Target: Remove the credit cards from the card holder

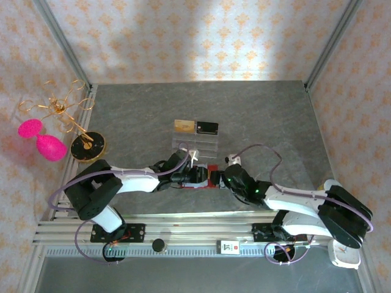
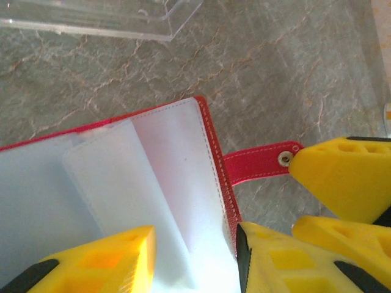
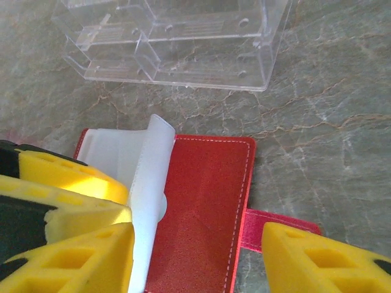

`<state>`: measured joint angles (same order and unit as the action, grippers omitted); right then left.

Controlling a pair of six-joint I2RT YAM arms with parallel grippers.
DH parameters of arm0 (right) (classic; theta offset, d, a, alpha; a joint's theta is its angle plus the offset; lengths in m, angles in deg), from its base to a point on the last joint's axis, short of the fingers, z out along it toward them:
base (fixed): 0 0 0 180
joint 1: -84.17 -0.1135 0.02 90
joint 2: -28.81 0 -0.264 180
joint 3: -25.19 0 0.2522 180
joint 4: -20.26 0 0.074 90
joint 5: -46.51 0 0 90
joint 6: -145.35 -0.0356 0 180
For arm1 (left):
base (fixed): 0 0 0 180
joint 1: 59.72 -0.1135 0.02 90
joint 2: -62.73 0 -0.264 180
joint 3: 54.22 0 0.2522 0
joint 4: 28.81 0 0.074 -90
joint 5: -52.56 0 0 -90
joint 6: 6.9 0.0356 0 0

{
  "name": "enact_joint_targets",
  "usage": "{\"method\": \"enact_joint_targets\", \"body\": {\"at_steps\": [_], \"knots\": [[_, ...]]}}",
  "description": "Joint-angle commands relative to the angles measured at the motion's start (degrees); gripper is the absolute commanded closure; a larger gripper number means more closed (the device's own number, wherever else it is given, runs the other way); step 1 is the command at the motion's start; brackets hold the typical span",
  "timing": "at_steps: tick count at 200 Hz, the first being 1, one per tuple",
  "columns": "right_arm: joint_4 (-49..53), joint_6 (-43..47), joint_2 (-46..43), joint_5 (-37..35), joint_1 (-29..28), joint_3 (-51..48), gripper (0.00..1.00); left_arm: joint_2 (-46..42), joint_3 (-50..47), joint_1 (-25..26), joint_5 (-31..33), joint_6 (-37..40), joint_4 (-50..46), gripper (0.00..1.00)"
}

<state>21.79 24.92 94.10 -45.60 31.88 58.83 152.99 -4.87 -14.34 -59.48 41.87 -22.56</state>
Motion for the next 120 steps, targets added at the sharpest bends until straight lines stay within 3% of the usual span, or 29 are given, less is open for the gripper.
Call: {"method": "enact_joint_targets", "body": {"at_steps": [1, 29, 59, 72, 77, 85, 120], "knots": [[2.0, -0.8, -2.4, -2.2, 0.2, -0.4, 0.41, -3.8, 0.0, -0.5, 2.7, -2.1, 2.9, 0.56], [1.4, 0.2, -1.4, -0.6, 0.2, 0.3, 0.39, -10.0, -5.4, -3.4, 5.1, -3.7, 3.3, 0.53], [2.0, 1.7, 5.2, -0.2, -0.9, 5.5, 0.36, -20.2, -10.7, -6.7, 10.0, -4.1, 1.0, 0.49], [3.2, 2.1, 8.2, -2.3, -2.2, 8.7, 0.31, -24.5, -11.3, -7.6, 13.1, -2.5, -2.8, 0.44], [3.5, 2.3, 9.3, -2.8, -2.8, 9.8, 0.21, -26.1, -11.3, -7.9, 14.0, -2.1, -4.3, 0.42], [4.1, 2.5, 11.3, -3.7, -3.7, 11.6, 0.17, -28.2, -11.4, -8.3, 15.5, -1.4, -6.4, 0.4], [8.8, 2.0, 22.1, -8.7, -7.3, 20.6, 0.15, -36.0, -12.4, -9.0, 19.9, 0.7, -12.0, 0.36]]}}
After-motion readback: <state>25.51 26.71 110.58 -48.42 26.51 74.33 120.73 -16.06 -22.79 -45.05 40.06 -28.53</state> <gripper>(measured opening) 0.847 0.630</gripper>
